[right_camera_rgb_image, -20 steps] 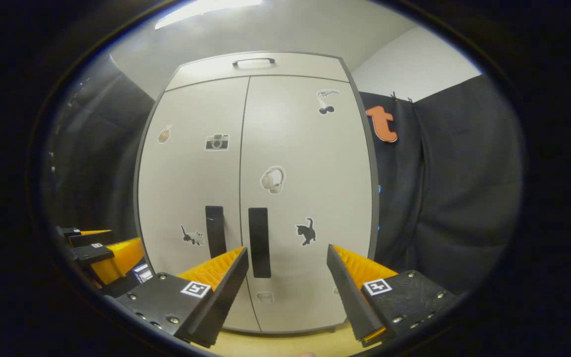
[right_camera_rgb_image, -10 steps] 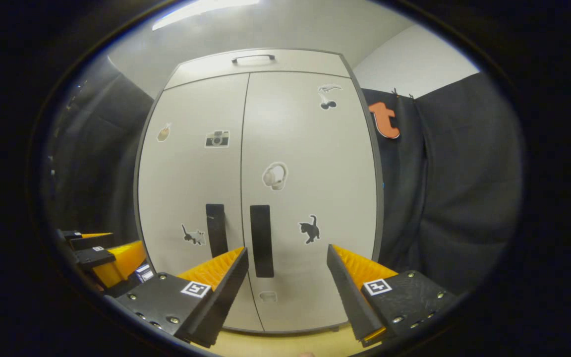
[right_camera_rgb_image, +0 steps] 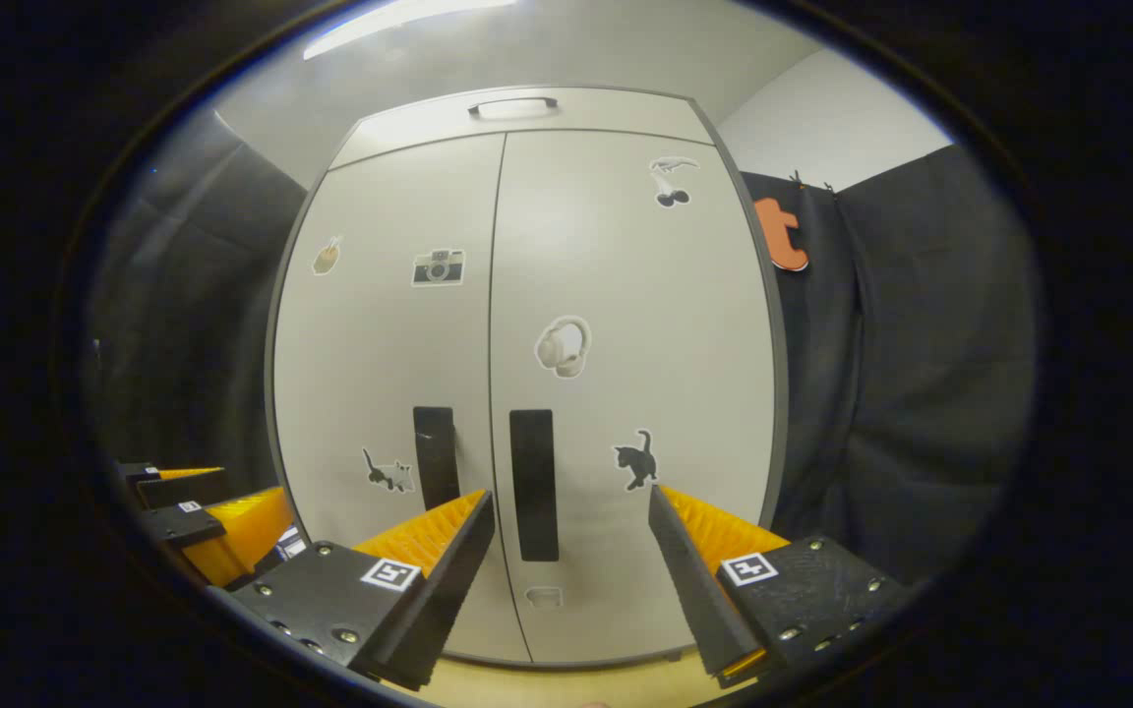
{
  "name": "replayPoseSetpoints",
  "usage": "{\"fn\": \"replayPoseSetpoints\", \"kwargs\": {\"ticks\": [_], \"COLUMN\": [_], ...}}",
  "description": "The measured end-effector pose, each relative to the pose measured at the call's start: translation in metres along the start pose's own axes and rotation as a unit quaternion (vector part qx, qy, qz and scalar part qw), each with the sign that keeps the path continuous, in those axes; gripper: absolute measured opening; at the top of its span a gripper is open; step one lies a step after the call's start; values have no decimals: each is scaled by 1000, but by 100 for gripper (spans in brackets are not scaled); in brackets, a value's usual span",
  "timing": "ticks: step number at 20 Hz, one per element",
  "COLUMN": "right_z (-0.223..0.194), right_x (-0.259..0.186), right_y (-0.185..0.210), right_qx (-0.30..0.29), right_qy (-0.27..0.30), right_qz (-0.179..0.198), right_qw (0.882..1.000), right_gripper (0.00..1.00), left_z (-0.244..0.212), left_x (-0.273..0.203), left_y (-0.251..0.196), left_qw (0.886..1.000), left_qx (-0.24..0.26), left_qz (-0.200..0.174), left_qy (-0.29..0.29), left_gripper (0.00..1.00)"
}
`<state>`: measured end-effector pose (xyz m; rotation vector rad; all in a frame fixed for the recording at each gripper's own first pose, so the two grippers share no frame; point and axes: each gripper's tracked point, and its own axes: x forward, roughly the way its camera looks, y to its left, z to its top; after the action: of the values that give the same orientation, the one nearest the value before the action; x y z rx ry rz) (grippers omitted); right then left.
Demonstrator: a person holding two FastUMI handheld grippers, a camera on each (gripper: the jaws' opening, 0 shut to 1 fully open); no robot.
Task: Open the right door of the double-door shoe cabinet with the right hand, and open the left door with the left hand.
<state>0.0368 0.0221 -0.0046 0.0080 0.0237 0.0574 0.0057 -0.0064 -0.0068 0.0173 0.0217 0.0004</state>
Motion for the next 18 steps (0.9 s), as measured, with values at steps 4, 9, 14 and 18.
{"fn": "replayPoseSetpoints", "kwargs": {"ticks": [4,9,14,18], "right_z": [4,-4,-29,-39], "right_x": [20,43,64,71], "right_y": [13,22,26,22], "right_qx": [-5,-8,8,34], "right_qy": [1,21,63,84], "right_qz": [9,10,12,2], "right_qw": [1000,1000,998,996], "right_gripper": [93,77,69,52], "left_z": [3,10,10,6], "left_x": [2,7,11,12], "left_y": [-1,1,4,9], "left_qw": [1000,1000,1000,1000], "left_qx": [3,-2,-1,-4], "left_qz": [0,-1,1,4], "left_qy": [-4,-7,-6,1], "left_gripper": [95,95,92,95]}}
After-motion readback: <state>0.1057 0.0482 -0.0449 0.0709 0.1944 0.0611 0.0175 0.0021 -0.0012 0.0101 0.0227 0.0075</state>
